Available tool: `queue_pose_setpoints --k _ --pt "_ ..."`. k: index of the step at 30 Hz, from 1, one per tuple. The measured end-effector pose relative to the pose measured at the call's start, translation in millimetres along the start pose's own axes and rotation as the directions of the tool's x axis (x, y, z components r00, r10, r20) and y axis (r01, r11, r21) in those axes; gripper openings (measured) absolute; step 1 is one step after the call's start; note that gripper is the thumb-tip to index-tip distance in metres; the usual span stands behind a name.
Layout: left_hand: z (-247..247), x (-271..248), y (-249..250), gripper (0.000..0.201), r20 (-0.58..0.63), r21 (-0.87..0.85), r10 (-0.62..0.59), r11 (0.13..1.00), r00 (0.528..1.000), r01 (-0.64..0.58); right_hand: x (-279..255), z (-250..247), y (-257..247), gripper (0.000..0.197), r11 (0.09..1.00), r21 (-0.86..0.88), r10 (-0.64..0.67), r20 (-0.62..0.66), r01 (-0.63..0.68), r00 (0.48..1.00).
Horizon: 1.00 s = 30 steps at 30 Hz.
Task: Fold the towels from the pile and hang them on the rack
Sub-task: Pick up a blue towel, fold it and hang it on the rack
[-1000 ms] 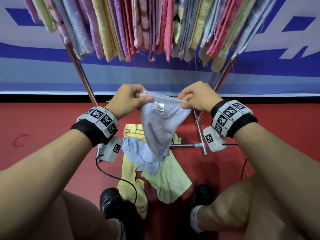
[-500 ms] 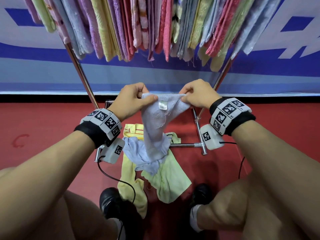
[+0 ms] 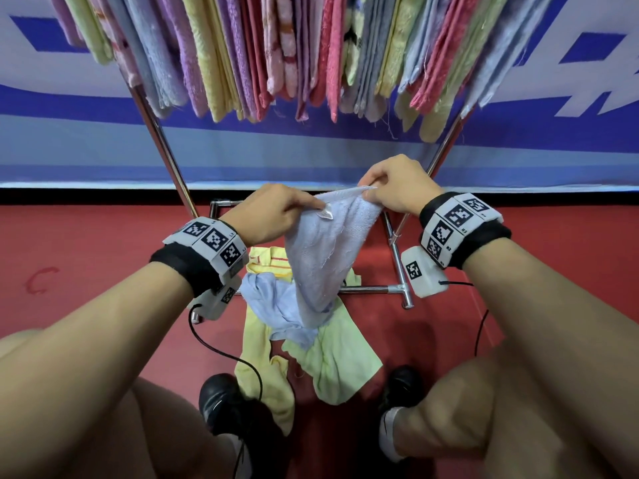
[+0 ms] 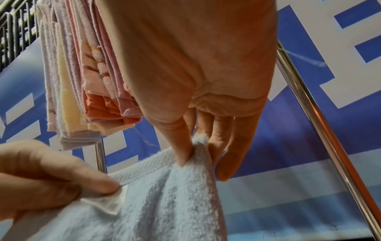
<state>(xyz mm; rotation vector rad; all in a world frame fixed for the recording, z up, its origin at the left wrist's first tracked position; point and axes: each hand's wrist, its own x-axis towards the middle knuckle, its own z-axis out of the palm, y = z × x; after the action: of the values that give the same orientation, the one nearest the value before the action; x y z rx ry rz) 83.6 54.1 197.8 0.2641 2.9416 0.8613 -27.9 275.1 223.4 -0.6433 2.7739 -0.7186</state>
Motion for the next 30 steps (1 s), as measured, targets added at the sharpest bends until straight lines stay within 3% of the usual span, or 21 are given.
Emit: queue_pose_setpoints --k 7,12,17,22,26,28,30 --pt "7 3 1 0.058 -0.053 -0.036 -0.166 0.986 0.985 0.164 -7 11 -12 0.016 0.999 0.045 -0.003 0.002 0.003 1.000" --pt "16 6 14 0.057 -0.046 -0.393 -0.264 0.892 0.963 0.226 -11 30 -25 0.007 0.985 0.163 -0.049 -0.029 0.054 0.998" --pt "20 4 22 0.054 -0.005 -0.593 -0.239 0.782 0.971 0.190 -13 39 -35 0.004 0.940 0.341 0.044 -0.034 -0.029 0.998" --pt "20 0 28 0.049 -0.066 -0.536 -0.177 0.836 0.982 0.115 -19 43 -45 0.010 0.801 0.573 0.158 0.079 -0.175 0.984" --pt "23 0 17 0.049 -0.215 -0.411 -0.154 0.910 0.964 0.053 -24 34 -49 0.009 0.635 0.730 0.080 0.265 -0.254 0.961" --pt "18 0 12 0.039 -0.211 -0.417 -0.135 0.908 0.968 0.036 -23 29 -46 0.012 0.641 0.729 0.051 0.274 -0.242 0.960" --pt "10 1 11 0.041 -0.175 -0.409 -0.099 0.913 0.980 0.020 -16 29 -36 0.012 0.760 0.634 0.092 0.116 -0.145 0.989"
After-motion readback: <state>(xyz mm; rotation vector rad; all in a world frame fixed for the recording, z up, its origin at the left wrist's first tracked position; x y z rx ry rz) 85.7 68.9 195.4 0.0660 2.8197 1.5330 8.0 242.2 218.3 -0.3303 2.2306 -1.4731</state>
